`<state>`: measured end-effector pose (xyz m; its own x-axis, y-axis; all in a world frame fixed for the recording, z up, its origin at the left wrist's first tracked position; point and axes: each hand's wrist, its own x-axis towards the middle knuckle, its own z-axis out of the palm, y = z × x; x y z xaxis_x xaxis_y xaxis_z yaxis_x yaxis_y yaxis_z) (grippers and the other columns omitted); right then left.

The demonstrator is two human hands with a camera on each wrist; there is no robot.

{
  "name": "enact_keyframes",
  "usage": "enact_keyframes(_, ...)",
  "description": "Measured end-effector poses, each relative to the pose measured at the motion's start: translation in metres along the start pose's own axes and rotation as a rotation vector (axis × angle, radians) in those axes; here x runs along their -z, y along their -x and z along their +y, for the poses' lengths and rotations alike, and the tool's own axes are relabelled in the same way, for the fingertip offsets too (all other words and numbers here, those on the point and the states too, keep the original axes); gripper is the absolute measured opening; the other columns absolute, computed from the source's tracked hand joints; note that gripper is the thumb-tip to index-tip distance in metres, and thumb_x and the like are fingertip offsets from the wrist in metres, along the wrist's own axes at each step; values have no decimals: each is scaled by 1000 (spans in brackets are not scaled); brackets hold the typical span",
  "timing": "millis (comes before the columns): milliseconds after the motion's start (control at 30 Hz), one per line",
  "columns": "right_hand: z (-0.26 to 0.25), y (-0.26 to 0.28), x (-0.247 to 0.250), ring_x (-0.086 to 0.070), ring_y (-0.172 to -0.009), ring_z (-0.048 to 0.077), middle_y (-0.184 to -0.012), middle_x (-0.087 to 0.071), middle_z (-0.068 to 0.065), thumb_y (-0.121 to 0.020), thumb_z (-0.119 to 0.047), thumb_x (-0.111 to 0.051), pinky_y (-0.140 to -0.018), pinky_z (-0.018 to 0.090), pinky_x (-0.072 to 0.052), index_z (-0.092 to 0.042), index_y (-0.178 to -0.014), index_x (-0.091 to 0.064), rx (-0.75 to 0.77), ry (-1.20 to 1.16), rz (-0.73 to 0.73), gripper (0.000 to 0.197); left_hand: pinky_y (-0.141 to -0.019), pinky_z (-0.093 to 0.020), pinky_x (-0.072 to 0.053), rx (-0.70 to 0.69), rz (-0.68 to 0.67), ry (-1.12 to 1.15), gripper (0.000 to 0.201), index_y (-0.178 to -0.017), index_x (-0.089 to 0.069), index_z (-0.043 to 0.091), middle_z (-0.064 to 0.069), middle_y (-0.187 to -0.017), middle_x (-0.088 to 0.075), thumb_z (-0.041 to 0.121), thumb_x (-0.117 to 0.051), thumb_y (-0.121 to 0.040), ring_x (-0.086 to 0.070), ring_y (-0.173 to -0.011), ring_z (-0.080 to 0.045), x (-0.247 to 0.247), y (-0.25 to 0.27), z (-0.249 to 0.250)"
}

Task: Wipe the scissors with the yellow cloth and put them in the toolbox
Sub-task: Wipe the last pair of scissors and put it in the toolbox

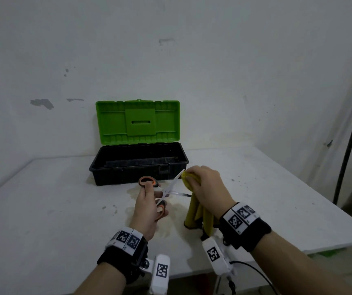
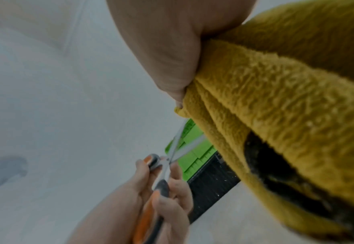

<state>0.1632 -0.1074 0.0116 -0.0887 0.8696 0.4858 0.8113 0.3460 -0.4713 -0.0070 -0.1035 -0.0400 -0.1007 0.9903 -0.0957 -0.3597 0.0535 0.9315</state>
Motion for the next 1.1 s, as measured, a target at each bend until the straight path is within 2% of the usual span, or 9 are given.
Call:
enact_keyframes(167,7,-5,13,-58,-74,5,-84,-64,-5,-96,-30,-57,-61,15,-43,-28,-101,-61,-110,-194,74,6,-45,-27,-40,-40,-47,-138,39,-109,-52,19,-9,-96,-59,51,-31,-105,-54,-57,-19,2,-1,6)
enact_keyframes(267,13,-4,13,-59,-72,12,-80,-62,-2,-95,-33,-57,-59,23,-47,-32,-95,-58,-171,-240,51,2,-42,-25,-32,-56,-121,-153,48,-102,-52,11,-9,-92,-51,54,-31,-103,-47,-52,-14,2,-1,9)
enact_keyframes(433,19,-2,12,-61,-76,12,-85,-63,-3,-91,-35,-59,-65,30,-54,-32,-90,-61,-247,-268,5,4,-39,-21,-24,-129,-236,115,81,-98,-57,8,-4,-81,-52,79,-22,-86,-42,-51,-15,11,-6,8)
enact_keyframes(500,22,-1,11,-61,-76,11,-85,-63,-3,-91,-34,-59,-62,26,-52,-32,-90,-61,-263,-282,-4,3,-39,-22,-22,-139,-228,145,71,-96,-58,7,-2,-75,-52,71,-26,-94,-41,-50,-15,12,-7,11)
enact_keyframes(600,24,-1,10,-62,-78,12,-86,-63,-3,-91,-34,-59,-63,26,-52,-32,-89,-61,-276,-301,-8,3,-42,-21,-26,-197,-173,-56,25,-93,-56,8,-3,-75,-44,24,-43,-106,-39,-53,-13,12,-10,16)
enact_keyframes(667,23,0,9,-63,-78,12,-85,-64,-3,-90,-35,-60,-66,29,-55,-32,-89,-61,-277,-316,-6,3,-45,-22,-30,-251,-169,-191,15,-92,-56,6,-2,-70,-44,12,-48,-104,-40,-54,-14,15,-13,15)
enact_keyframes(833,22,-2,11,-67,-78,14,-89,-66,-3,-85,-29,-64,-71,34,-60,-33,-93,-62,-281,-381,-26,9,-52,-27,-43,-315,-172,-391,12,-94,-63,5,-4,-69,-66,14,-58,-100,-51,-57,-16,25,-18,16)
enact_keyframes(967,19,-1,16,-68,-77,16,-93,-66,1,-85,-15,-62,-66,30,-60,-31,-104,-60,-259,-411,-80,25,-61,-20,-49,-352,-170,-525,16,-100,-61,18,6,-74,-74,18,-73,-89,-61,-62,-2,25,-16,21)
enact_keyframes(1100,21,-1,21,-67,-77,14,-88,-69,-2,-88,-26,-67,-69,32,-59,-36,-98,-63,-178,-347,-74,14,-74,-22,-50,-322,-189,-573,21,-107,-66,23,9,-86,-77,21,-75,-88,-67,-76,4,27,-20,21)
